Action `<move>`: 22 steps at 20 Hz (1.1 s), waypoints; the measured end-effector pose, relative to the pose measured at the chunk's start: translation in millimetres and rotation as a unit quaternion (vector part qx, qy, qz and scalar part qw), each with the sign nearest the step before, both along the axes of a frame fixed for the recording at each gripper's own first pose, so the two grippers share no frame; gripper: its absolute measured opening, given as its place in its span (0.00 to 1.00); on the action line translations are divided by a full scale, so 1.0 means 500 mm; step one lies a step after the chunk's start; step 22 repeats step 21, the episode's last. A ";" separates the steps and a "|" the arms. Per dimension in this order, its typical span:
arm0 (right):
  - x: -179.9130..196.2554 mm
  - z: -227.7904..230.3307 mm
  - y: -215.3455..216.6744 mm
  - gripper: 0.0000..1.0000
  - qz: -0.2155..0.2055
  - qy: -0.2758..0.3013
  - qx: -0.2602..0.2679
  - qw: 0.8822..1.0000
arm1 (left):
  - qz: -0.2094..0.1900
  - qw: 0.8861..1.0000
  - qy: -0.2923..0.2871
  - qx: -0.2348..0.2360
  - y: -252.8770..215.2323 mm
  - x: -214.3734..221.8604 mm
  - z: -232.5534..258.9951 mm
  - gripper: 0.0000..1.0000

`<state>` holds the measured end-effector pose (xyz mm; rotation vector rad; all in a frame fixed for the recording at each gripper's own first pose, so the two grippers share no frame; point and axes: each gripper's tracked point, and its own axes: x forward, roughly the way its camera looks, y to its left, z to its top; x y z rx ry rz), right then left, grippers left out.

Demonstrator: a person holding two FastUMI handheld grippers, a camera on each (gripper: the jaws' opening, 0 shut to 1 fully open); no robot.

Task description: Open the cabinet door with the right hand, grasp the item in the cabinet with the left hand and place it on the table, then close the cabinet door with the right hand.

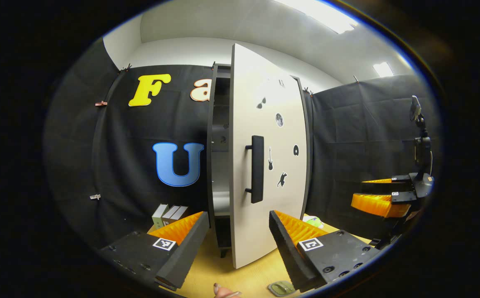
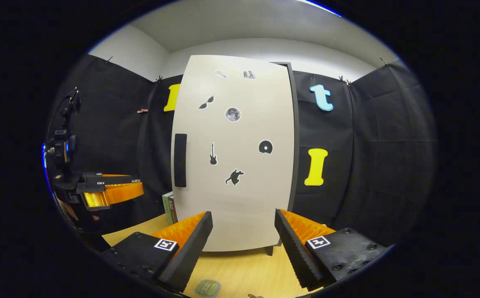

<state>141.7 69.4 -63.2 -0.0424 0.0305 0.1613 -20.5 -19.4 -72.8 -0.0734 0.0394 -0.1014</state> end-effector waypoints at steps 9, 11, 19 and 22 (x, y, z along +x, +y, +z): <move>0.012 0.020 0.000 0.98 0.001 -0.012 0.001 1.000 | -0.011 1.000 -0.007 0.002 -0.028 0.017 0.005 0.92; 0.014 0.026 0.003 0.98 0.000 -0.018 0.001 1.000 | -0.013 1.000 -0.010 0.003 -0.033 0.024 0.008 0.92; 0.018 0.036 -0.024 0.97 -0.003 -0.022 -0.001 1.000 | -0.017 1.000 -0.021 0.007 -0.032 0.046 0.019 0.93; 0.020 0.038 -0.025 0.97 -0.004 -0.020 -0.001 1.000 | -0.018 1.000 -0.024 0.006 -0.031 0.048 0.021 0.93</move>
